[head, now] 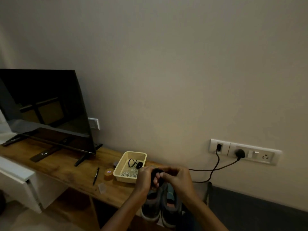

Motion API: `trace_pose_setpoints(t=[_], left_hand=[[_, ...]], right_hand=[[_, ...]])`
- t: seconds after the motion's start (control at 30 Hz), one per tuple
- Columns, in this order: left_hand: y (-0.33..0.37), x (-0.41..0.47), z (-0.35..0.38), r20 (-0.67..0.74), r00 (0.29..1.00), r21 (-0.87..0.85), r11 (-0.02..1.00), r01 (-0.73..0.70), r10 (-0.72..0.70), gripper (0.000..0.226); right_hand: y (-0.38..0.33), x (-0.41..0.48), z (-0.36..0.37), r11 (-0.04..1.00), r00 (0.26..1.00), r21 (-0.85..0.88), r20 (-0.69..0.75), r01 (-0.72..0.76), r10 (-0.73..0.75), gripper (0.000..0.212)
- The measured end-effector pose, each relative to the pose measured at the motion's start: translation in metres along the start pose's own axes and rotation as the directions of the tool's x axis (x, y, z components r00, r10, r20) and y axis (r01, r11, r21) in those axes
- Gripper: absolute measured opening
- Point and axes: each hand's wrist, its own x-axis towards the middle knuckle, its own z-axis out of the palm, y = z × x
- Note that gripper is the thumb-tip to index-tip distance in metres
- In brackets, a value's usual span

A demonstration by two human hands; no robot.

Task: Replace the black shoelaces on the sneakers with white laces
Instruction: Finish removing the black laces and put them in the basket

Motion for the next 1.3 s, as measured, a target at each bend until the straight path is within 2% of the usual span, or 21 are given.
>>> trace_pose_setpoints(t=[0.2, 0.3, 0.4, 0.5, 0.63, 0.7, 0.87, 1.07, 1.17, 1.3], left_hand=[[-0.018, -0.001, 0.002, -0.224, 0.974, -0.065, 0.997, -0.041, 0.026, 0.036], [-0.029, 0.012, -0.004, -0.275, 0.962, -0.096, 0.995, -0.023, -0.005, 0.032], [-0.037, 0.033, -0.016, -0.311, 0.95, -0.096, 0.995, -0.035, 0.003, 0.032], [-0.05, 0.066, -0.033, -0.345, 0.939, -0.087, 0.996, -0.037, 0.004, 0.034], [-0.073, 0.122, -0.059, -0.375, 0.923, -0.181, 0.983, 0.025, -0.092, 0.041], [-0.086, 0.15, -0.063, -0.414, 0.902, -0.17, 0.984, 0.057, -0.124, 0.043], [-0.118, 0.201, -0.061, -0.482, 0.849, -0.218, 0.968, 0.124, -0.218, 0.041], [-0.129, 0.22, -0.068, -0.516, 0.802, -0.303, 0.94, 0.157, -0.3, 0.042], [-0.127, 0.222, -0.071, -0.54, 0.796, -0.303, 0.946, 0.119, -0.273, 0.036], [-0.127, 0.221, -0.074, -0.642, 0.758, -0.118, 0.991, 0.057, -0.12, 0.041]], right_hand=[[0.023, 0.0, 0.027, 0.964, 0.988, -0.241, -0.074, 0.111, -0.132, 0.021], [0.041, 0.012, 0.04, 0.954, 0.985, -0.27, -0.078, 0.13, -0.156, 0.022], [0.062, 0.035, 0.052, 0.957, 0.988, -0.26, -0.04, 0.132, -0.147, 0.032], [0.086, 0.069, 0.066, 0.961, 0.993, -0.249, 0.018, 0.121, -0.12, 0.021], [0.121, 0.122, 0.084, 0.952, 0.982, -0.263, 0.144, 0.157, -0.122, 0.025], [0.144, 0.145, 0.09, 0.931, 0.969, -0.305, 0.206, 0.198, -0.139, 0.021], [0.2, 0.184, 0.099, 0.89, 0.957, -0.378, 0.231, 0.256, -0.177, 0.021], [0.215, 0.195, 0.108, 0.834, 0.922, -0.415, 0.291, 0.363, -0.257, 0.022], [0.215, 0.196, 0.115, 0.829, 0.913, -0.392, 0.26, 0.398, -0.315, 0.019], [0.211, 0.187, 0.127, 0.854, 0.91, -0.318, 0.186, 0.412, -0.37, 0.014]])
